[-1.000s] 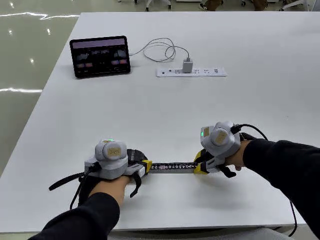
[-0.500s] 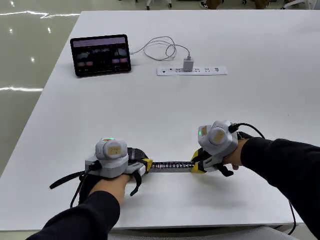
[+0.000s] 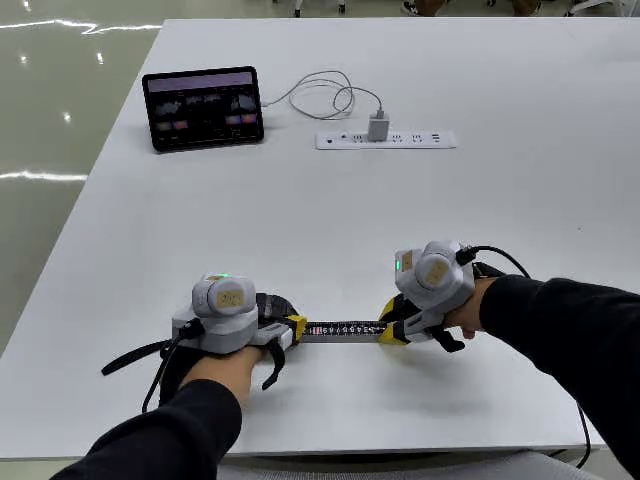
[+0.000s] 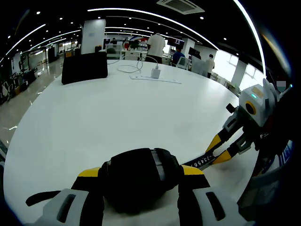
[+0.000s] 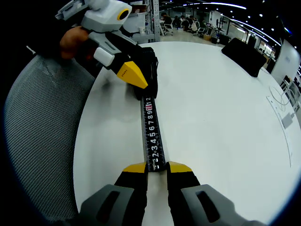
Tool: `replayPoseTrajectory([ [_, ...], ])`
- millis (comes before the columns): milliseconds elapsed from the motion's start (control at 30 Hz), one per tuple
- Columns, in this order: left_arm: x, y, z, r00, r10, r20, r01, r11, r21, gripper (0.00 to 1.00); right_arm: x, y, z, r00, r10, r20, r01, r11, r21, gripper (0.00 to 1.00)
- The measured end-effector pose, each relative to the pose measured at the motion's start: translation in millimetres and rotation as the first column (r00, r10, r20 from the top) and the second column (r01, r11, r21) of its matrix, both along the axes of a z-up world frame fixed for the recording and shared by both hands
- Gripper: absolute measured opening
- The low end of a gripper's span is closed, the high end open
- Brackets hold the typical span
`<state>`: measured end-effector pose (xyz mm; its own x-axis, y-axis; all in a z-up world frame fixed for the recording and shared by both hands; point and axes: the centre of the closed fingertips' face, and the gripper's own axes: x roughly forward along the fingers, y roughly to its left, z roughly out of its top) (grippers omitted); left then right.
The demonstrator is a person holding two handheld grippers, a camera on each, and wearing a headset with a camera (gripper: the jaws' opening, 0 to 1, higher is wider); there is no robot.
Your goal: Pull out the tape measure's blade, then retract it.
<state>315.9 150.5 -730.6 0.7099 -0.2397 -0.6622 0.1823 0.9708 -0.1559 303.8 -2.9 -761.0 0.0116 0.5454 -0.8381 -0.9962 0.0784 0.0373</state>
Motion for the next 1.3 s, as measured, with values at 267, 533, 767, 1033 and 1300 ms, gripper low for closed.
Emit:
replayPoseTrajectory([
  [267,0.1,0.2,-0.1,1.0,0.002,0.0,-0.002,1.0,-0.002,0.59,1.2,7.1,-0.5,1.0,-0.012,-0.009,0.012,1.0,0.015,0.11],
  [533,0.2,0.3,-0.4,1.0,0.003,-0.002,-0.003,1.0,-0.004,0.59,1.7,12.7,-0.1,1.0,-0.003,-0.003,0.003,1.0,0.021,0.11],
  [767,0.0,0.4,-0.2,1.0,0.004,-0.003,-0.004,1.0,-0.006,0.59,2.4,17.2,-0.4,1.0,-0.022,-0.016,0.022,0.999,0.034,0.11],
  [1033,0.0,0.6,0.0,1.0,0.007,-0.004,-0.007,1.0,-0.01,0.59,2.0,21.0,-0.1,1.0,-0.022,-0.012,0.022,0.999,0.048,0.11],
  [1300,0.0,0.6,-0.1,1.0,0.003,-0.007,-0.003,1.0,-0.015,0.59,2.1,25.7,-0.3,1.0,-0.013,-0.007,0.013,0.999,0.046,0.11],
])
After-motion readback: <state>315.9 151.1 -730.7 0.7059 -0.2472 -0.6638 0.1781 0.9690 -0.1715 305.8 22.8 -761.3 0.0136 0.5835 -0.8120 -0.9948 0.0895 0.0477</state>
